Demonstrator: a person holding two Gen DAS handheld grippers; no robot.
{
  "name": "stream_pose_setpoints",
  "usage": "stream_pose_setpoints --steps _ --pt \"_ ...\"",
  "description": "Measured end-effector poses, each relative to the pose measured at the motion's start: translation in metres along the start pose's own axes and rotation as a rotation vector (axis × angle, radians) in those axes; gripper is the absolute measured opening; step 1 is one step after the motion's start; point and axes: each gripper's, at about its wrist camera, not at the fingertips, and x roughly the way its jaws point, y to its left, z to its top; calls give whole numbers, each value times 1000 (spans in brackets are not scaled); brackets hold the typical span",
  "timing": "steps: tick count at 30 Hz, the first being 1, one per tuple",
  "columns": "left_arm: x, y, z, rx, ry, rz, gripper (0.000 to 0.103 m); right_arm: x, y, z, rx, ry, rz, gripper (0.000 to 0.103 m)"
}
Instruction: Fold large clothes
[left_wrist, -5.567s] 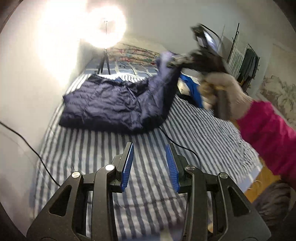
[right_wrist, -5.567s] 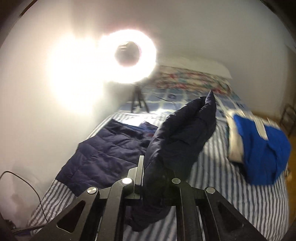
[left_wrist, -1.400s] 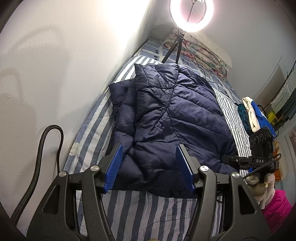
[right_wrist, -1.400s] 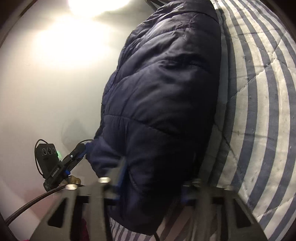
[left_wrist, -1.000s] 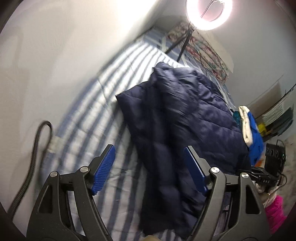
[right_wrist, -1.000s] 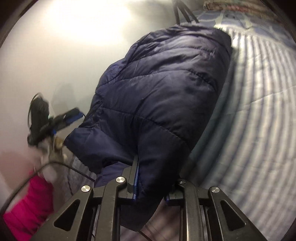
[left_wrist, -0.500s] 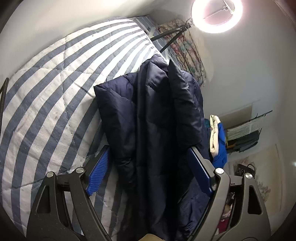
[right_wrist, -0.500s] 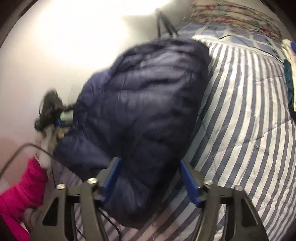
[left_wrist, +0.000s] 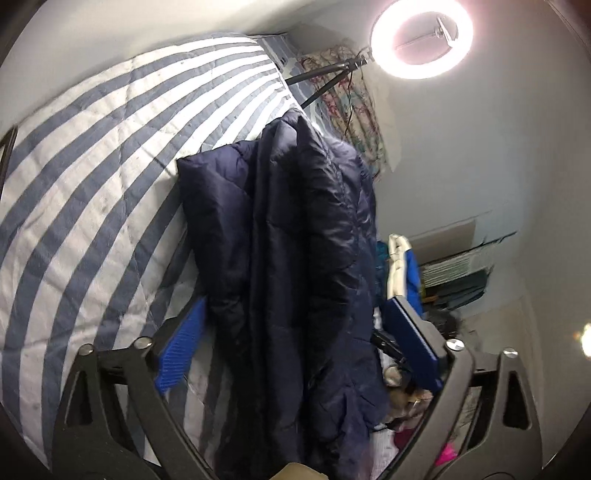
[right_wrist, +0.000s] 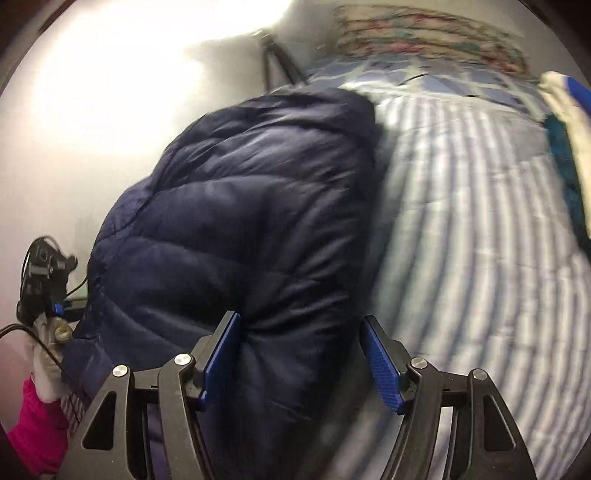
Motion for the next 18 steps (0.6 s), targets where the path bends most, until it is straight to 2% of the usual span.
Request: stream_pose_setpoints --steps 3,6,11,13,15,18 --pt "13 -4 7 19 25 53 98 3 10 2 -42 0 -17 75" --pt "30 -8 17 39 54 99 98 -6 -1 4 -23 -3 34 74" --pt "51 -15 28 87 105 173 98 -29 -39 6 84 -60 154 76" --pt "55 -15 32 80 100 193 88 -30 -55 6 161 -69 190 77" --pt "58 -15 34 76 102 207 66 -27 -63 6 207 -67 229 77" --pt "61 -17 33 79 108 198 45 -13 -63 7 251 -47 281 77"
